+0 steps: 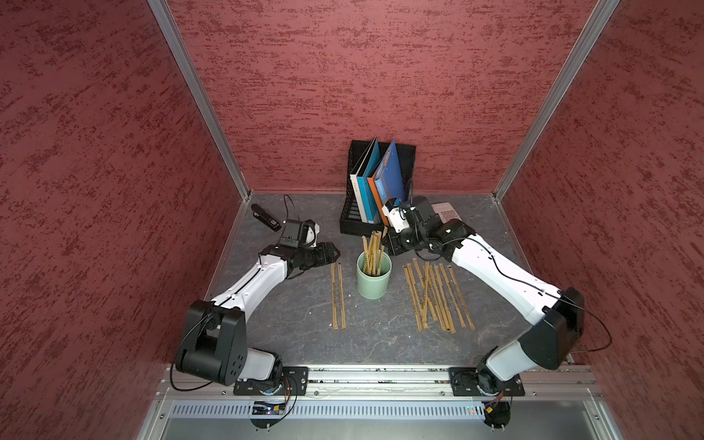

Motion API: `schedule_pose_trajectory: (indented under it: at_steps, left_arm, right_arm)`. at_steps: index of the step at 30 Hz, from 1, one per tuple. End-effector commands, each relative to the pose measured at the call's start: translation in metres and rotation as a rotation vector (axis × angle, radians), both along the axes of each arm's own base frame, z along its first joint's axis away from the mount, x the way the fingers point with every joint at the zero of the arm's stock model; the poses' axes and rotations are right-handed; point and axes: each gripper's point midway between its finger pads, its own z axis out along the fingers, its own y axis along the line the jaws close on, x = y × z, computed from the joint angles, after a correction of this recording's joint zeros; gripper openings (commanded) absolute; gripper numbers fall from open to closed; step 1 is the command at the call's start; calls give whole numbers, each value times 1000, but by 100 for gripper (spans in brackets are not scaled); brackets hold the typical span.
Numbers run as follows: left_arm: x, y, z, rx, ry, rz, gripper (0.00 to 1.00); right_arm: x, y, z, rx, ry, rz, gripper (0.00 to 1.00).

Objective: Take the straws out of the storage container
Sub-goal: Pick up the straw from the container, then place the straw at the center of the board.

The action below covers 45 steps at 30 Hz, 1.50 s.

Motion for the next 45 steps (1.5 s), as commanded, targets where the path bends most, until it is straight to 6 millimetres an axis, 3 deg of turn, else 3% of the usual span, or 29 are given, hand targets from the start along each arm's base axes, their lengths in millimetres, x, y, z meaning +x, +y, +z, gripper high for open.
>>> schedule_pose_trajectory:
  at_steps: [1, 14, 18, 26, 33, 45]
  left_arm:
    - [5, -5, 13, -7, -36, -18, 84]
    - [4, -4, 23, -16, -62, -13, 84]
    - [3, -3, 25, -12, -65, -12, 84]
    - [-1, -2, 18, 0, -54, -16, 84]
    - [-1, 1, 11, 22, -38, -22, 84]
    - [2, -1, -3, 29, 0, -31, 84]
  right_arm:
    - [-7, -18, 25, -10, -40, -44, 4]
    - [-50, -79, 162, 17, -247, -134, 3]
    - [-52, -96, 171, -88, -209, -171, 3]
    - [-41, -104, 88, -368, 72, -171, 0]
    - [-35, -121, 30, -372, 231, -217, 0]
    - [-30, -156, -101, -381, 518, -268, 0]
